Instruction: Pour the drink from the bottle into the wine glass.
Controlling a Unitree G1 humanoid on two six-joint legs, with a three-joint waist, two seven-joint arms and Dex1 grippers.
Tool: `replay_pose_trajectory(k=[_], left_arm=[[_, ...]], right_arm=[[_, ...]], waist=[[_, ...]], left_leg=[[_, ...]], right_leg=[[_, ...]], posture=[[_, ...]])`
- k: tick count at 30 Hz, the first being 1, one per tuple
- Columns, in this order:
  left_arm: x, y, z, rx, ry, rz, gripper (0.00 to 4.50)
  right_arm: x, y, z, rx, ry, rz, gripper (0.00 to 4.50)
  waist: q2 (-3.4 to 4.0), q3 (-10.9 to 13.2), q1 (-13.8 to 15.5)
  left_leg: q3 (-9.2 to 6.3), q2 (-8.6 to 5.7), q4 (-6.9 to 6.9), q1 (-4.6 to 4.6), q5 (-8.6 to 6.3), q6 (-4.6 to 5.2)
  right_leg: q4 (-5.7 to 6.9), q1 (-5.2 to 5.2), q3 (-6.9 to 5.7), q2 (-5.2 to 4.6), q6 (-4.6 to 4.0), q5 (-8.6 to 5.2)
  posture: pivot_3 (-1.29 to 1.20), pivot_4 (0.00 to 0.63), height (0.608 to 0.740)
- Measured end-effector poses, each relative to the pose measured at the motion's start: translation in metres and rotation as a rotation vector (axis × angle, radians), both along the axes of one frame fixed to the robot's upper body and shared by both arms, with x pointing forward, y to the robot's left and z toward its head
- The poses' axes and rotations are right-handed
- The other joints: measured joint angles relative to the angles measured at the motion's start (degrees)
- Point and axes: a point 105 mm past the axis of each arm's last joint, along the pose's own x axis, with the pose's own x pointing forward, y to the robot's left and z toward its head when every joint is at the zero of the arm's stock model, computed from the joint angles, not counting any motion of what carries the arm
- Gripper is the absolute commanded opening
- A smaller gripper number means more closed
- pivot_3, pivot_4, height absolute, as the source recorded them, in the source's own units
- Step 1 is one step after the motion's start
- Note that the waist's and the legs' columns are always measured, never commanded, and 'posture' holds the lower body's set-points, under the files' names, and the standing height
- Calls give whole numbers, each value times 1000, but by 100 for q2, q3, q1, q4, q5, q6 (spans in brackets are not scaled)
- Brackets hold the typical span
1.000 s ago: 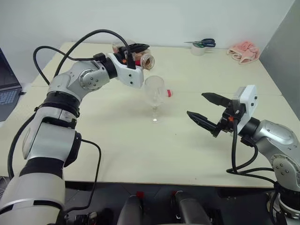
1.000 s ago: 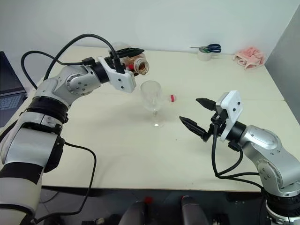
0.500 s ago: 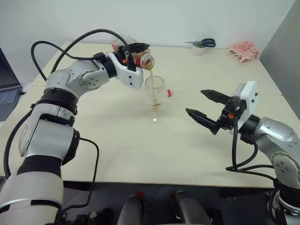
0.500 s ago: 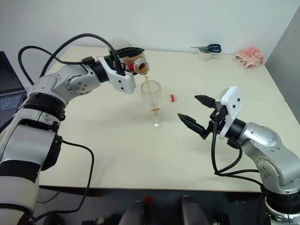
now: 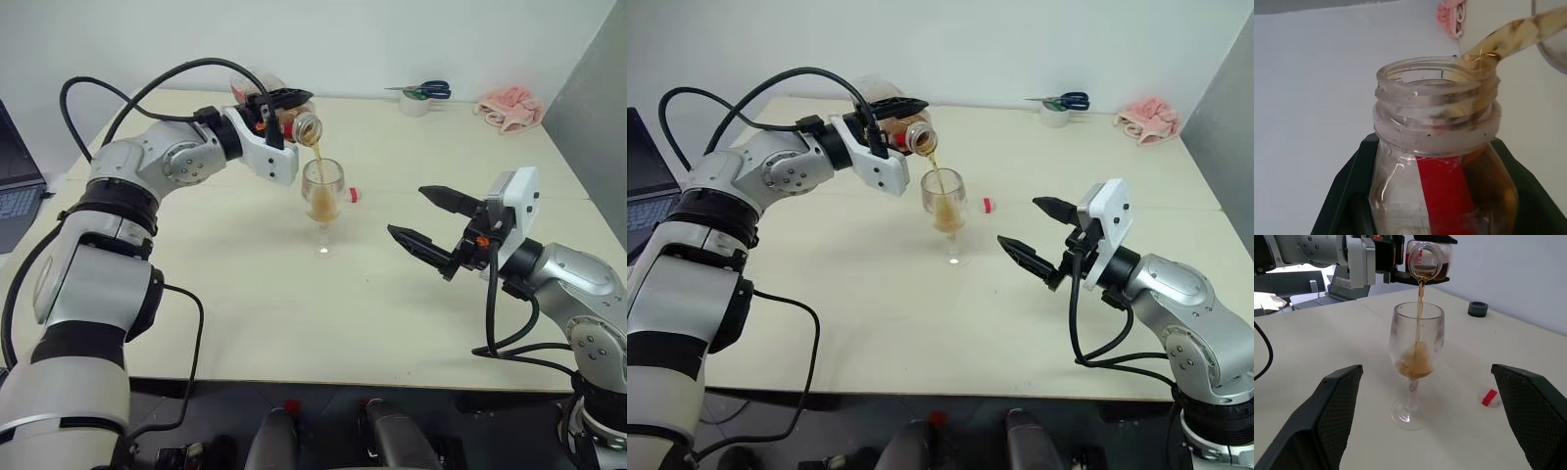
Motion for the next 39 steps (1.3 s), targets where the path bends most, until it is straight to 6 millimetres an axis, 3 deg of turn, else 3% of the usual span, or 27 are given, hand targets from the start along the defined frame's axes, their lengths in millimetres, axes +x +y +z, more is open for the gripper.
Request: replay_pose_trajectory(k=[39], left_arm=[[5, 2, 10, 36, -41, 37, 2111]], right_arm=[[1, 2, 1, -38, -35, 12, 4500]], waist=[[0, 0, -3]], left_leg=[[-2, -5, 3, 6, 0, 0]], right_leg=[[21, -2, 0, -4, 0, -1]], posture=[[0, 150, 740]])
